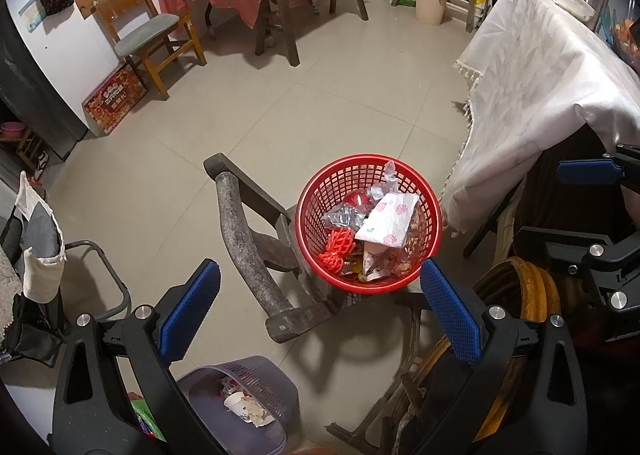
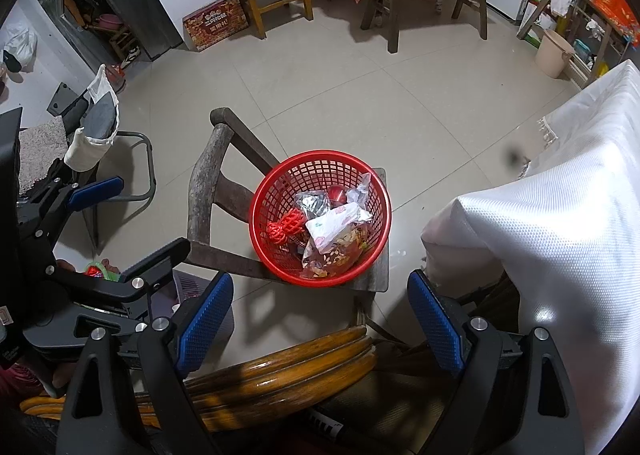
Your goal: Collect trash
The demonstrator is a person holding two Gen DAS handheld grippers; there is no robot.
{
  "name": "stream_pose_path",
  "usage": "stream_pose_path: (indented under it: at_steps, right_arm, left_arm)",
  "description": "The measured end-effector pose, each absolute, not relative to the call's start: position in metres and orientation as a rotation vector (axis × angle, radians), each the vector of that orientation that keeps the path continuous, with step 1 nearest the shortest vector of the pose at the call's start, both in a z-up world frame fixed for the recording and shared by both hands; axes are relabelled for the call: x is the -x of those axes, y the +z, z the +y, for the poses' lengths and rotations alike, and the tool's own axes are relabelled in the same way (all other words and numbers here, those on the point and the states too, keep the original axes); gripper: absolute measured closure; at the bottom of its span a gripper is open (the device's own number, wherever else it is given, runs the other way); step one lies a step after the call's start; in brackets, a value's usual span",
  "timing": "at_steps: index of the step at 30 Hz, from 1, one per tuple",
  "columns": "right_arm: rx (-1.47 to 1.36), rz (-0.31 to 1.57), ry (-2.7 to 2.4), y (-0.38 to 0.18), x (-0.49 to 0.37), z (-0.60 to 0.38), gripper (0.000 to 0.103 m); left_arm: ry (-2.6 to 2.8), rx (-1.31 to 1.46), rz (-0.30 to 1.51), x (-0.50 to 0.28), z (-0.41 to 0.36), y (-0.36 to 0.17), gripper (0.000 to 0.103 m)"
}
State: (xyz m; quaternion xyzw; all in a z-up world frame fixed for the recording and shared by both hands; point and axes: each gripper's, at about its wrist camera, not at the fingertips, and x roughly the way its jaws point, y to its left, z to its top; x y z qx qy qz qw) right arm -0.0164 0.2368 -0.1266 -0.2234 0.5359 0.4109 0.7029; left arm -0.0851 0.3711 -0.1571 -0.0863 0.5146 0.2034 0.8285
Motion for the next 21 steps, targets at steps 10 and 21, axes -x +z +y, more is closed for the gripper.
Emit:
stream_pose_path:
  at_steps: [10,21]
  right_arm:
    - [0.497,1.192,0.915,-0.1267,0.0165,0.2367,0.016]
    - [0.496,1.192,0.915,-0.1269,0.0165,0.2366,0.016]
  left_arm:
    - [0.428,0.182,1.099,0.0843,0.3711,-0.1575,0.007]
    - [0.429,0.181,1.097,0.0839,0.3712,-0.1569,0.007]
